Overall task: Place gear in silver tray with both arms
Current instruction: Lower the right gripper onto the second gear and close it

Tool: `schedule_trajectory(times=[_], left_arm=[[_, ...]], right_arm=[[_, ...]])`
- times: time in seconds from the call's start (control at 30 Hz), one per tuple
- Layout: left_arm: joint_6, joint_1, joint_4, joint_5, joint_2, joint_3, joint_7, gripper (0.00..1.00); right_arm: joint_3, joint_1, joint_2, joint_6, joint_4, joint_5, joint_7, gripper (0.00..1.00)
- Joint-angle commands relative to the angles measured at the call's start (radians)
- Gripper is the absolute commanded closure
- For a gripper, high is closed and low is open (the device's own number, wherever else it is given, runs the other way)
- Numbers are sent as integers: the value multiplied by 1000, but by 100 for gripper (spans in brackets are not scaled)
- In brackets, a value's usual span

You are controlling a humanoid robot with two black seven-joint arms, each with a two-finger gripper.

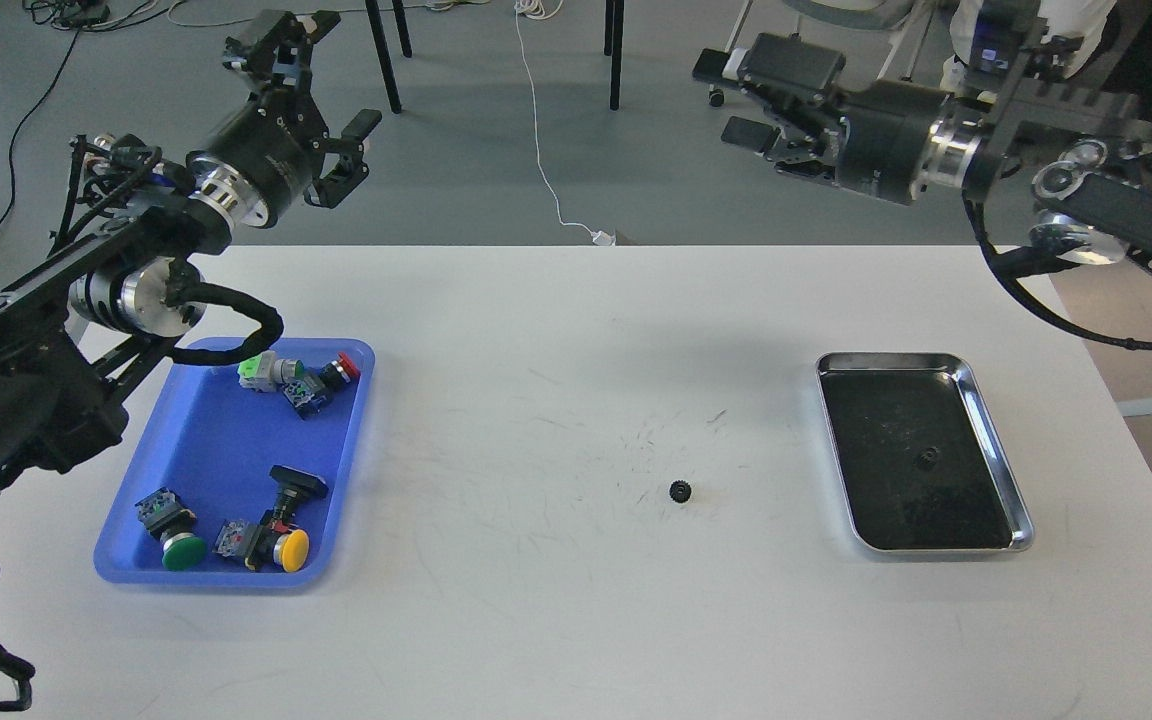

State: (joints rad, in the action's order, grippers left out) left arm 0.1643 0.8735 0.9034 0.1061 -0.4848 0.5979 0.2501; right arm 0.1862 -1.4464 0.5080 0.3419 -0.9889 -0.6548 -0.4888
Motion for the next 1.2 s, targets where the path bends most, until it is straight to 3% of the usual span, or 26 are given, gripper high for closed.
schedule_trajectory(times=[0.0,0.23,0.47,0.73,0.9,1.17], left_arm=[[12,-42,-29,-58,-1,71,0,2],[75,-122,-28,-114,-6,233,-2,2],[93,-140,-15,-114,-15,260,-2,2],[136,-149,-15,-114,-50,261,0,2],[149,-157,-15,-114,-57,261,1,2],[141,-160,-15,-111,-58,260,32,2]], right_arm=[[149,-97,-109,-4,3,-117,0,2],[384,-203,-314,-10,3,-287,0,4],[559,-233,-486,-15,4,-518,0,5],[694,-221,-508,-63,-2,-661,0,7],[740,-180,-508,-81,-1,-663,0,20],[762,-141,-508,-89,1,-666,0,26]])
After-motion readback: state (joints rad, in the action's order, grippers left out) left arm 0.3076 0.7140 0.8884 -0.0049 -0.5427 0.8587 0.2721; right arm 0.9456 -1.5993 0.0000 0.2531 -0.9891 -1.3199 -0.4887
